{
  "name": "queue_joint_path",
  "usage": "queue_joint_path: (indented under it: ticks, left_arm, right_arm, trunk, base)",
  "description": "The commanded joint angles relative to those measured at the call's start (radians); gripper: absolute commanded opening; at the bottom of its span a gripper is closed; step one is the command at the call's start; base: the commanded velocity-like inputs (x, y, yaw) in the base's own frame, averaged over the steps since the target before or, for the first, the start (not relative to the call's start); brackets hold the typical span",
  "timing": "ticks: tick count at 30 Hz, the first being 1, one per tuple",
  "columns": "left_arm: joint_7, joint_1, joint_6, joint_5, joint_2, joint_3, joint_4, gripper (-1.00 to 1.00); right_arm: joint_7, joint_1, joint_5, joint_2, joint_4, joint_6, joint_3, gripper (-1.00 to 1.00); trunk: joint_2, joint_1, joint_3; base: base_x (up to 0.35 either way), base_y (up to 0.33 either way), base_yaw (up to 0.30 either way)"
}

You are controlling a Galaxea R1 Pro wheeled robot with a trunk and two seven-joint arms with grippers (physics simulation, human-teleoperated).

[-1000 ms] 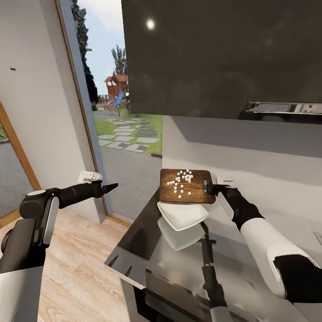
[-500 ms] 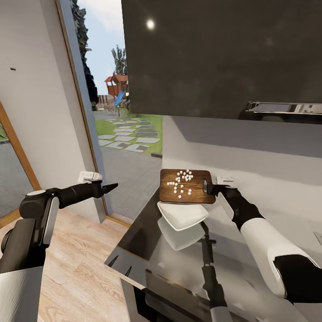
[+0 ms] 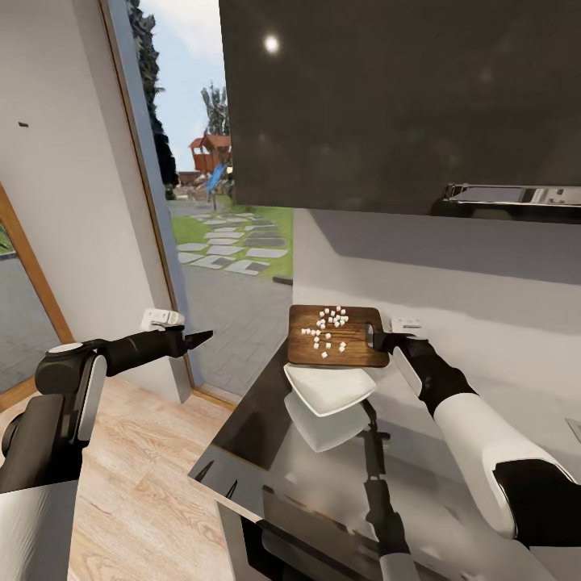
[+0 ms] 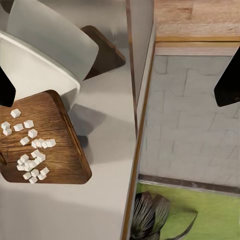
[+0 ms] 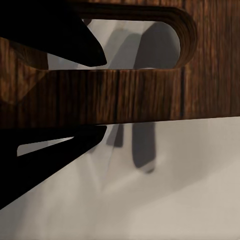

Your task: In the kitchen, take the Vidalia onion out of the sink, dice it on the chopping board with the paring knife, put the diced onion into the bowl on the countertop, then place both the paring knife and the chopping board into the sink.

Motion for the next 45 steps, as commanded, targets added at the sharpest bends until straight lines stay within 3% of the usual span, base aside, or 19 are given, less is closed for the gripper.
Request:
queue_joint_path:
  ticks: [1, 14, 23, 45]
  left_arm:
    - [-0.004, -0.001, 0.007, 0.0, 0.0, 0.001, -0.001, 1.0]
    - [-0.004, -0.001, 0.007, 0.0, 0.0, 0.002, -0.001, 1.0]
    - [-0.004, -0.001, 0.007, 0.0, 0.0, 0.001, -0.001, 1.0]
    - [-0.004, -0.001, 0.007, 0.0, 0.0, 0.0, -0.001, 1.0]
  right_arm:
    - [-0.007, -0.001, -0.011, -0.002, -0.002, 0.004, 0.008, -1.0]
    - [-0.008, -0.001, -0.011, -0.002, 0.01, 0.002, 0.008, -1.0]
    - [-0.008, -0.001, -0.011, -0.001, 0.039, -0.068, 0.008, -1.0]
    - [-0.007, -0.001, -0.011, -0.002, 0.049, -0.078, 0.008, -1.0]
  trunk:
    - [-0.001, 0.0, -0.001]
    - [-0.001, 0.0, -0.001]
    - [-0.001, 0.0, -0.001]
    - [-0.001, 0.0, -0.001]
  base:
    - [0.0, 0.0, 0.0]
    - [0.0, 0.0, 0.0]
    - [0.0, 0.0, 0.0]
    - [0.0, 0.0, 0.0]
